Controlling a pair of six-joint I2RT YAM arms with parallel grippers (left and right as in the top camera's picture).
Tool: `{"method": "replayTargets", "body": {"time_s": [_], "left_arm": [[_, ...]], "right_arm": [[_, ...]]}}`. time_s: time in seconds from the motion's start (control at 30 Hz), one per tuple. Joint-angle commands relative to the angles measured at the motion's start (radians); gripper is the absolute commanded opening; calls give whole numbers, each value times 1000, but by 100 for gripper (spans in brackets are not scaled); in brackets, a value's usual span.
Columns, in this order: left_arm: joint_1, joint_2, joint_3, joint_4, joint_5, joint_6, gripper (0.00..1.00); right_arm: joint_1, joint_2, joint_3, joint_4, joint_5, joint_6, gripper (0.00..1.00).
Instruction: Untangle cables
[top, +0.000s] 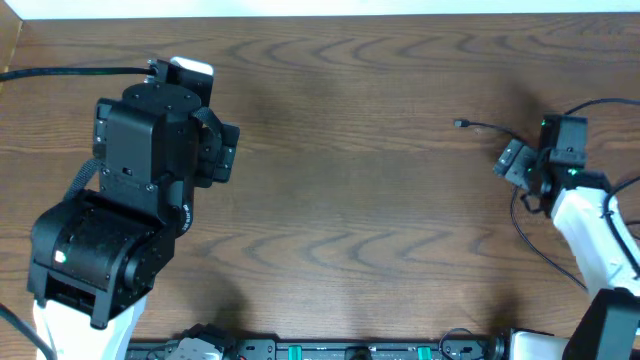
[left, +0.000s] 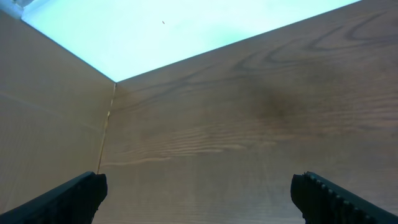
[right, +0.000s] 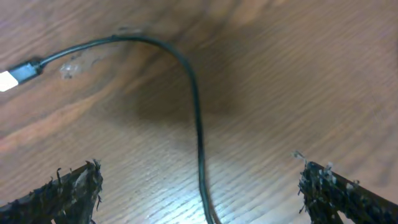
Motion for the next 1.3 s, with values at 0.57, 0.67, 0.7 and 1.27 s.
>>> {"method": "replayTargets", "body": {"time_s": [0.57,0.67,0.7,1.27], "left_arm": [[3,24,-3,-11,1,-16,100],[3,24,-3,-11,1,-16,100],[3,24,-3,-11,1,-16,100],[3,25,-3,-12,3,-20,100]], "right_arm": [[11,266,-54,161,-66,-114,70],[11,288,-54,166,-66,-115,36],[11,288,-54,168,-66,-115,14],[-221,-45,60,130,36,-88,1]]}}
